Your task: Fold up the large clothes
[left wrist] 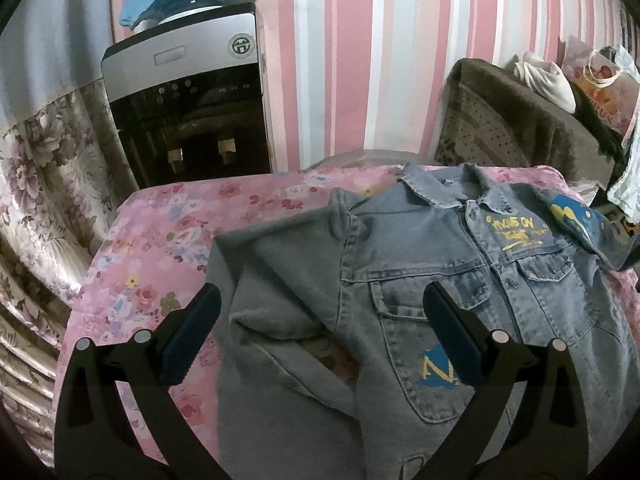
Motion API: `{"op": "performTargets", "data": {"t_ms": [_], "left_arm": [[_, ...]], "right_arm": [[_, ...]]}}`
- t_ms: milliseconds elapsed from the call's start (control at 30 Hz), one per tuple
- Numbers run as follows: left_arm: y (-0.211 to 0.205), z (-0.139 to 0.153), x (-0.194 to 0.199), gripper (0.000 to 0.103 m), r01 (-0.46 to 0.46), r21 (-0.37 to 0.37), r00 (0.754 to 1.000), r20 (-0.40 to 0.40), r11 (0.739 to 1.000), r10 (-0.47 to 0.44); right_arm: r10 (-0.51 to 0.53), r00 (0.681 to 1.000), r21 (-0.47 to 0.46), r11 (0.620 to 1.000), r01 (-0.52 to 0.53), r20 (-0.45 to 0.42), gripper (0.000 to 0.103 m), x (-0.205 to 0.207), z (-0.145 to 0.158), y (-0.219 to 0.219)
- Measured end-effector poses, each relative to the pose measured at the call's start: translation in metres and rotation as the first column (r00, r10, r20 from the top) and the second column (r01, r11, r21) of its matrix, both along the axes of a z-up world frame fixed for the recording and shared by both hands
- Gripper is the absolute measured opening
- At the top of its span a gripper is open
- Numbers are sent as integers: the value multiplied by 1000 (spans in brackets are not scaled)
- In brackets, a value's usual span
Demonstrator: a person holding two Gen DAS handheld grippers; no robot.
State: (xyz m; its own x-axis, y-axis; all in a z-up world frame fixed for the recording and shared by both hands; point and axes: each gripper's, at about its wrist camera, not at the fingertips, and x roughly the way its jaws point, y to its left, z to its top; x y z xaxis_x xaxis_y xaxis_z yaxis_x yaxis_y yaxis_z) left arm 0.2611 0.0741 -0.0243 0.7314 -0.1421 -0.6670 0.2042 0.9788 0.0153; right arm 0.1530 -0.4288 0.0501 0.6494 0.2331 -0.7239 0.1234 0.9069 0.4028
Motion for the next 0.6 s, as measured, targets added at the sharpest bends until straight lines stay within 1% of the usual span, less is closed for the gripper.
{"op": "performTargets", "data": {"t_ms": [33,67,133,200,300,367,400,467,567,600], "left_arm": [[1,2,-1,100,1,-6,1000,2,1000,-1],[1,3,-2,100,1,-8,1000,4,1000,-1],[3,10,-6,100,-1,-11,1000,18,1000,2],[7,17,-8,100,-7,-10,999,33,1000,7],[13,30,-8,100,-18,-8,998,52,1000,19],[17,35,-6,100,-26,3,998,59,1000,26],[20,38,-3,100,-31,8,998,61,999,31],[25,37,3,100,-41,13,998,54,999,40],[32,27,16,100,-59,10,998,17,998,59],[34,21,21,100,-63,5,998,-3,998,63]], "right_arm": [[30,999,-1,1000,-30,41,7,9,10,22],[49,997,0,999,-49,64,7,14,16,33],[106,986,1,994,-107,128,7,31,31,69],[170,968,0,985,-173,186,7,50,46,108],[235,946,0,971,-241,225,7,78,60,152],[272,933,7,960,-281,235,7,97,65,183],[286,930,-4,956,-293,229,7,106,64,196],[290,937,-7,956,-294,194,7,129,48,220],[279,952,0,960,-281,123,7,155,8,236],[276,957,6,961,-277,92,9,165,-8,239]]}}
